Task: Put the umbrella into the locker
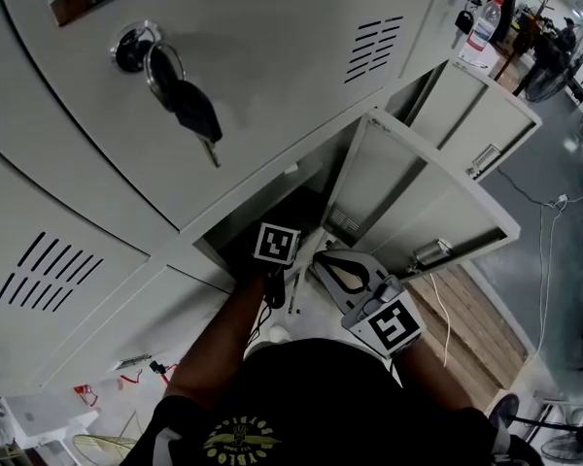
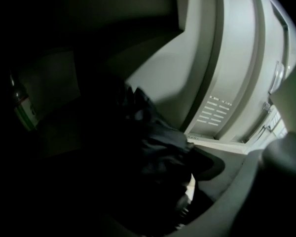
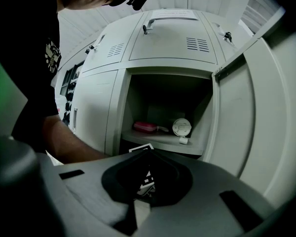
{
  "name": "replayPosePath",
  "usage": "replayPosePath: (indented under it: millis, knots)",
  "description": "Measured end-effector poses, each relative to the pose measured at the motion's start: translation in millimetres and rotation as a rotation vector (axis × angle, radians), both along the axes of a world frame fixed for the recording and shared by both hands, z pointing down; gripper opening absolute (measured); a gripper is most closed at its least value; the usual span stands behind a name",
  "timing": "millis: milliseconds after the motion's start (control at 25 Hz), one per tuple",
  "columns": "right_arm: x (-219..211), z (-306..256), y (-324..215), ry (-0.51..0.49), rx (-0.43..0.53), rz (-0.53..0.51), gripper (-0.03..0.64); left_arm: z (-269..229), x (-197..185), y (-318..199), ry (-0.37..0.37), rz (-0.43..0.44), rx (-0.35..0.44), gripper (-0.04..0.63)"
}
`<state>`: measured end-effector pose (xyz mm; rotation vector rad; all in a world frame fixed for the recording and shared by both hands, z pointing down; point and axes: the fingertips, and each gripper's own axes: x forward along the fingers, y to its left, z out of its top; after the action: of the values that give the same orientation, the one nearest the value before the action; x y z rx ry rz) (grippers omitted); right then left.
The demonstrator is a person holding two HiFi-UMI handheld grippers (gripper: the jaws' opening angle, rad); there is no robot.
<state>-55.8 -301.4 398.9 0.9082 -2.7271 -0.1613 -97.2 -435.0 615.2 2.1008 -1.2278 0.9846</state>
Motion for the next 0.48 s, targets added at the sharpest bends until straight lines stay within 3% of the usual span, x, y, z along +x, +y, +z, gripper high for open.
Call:
replayPosePath:
  millis: [480]
  knots:
    - [-2.9,2.8,-1.6,0.000,-0.019,-0.012,0.021,-8.2,1.0,2.4,-0.049,0.019,-0.001,0.508]
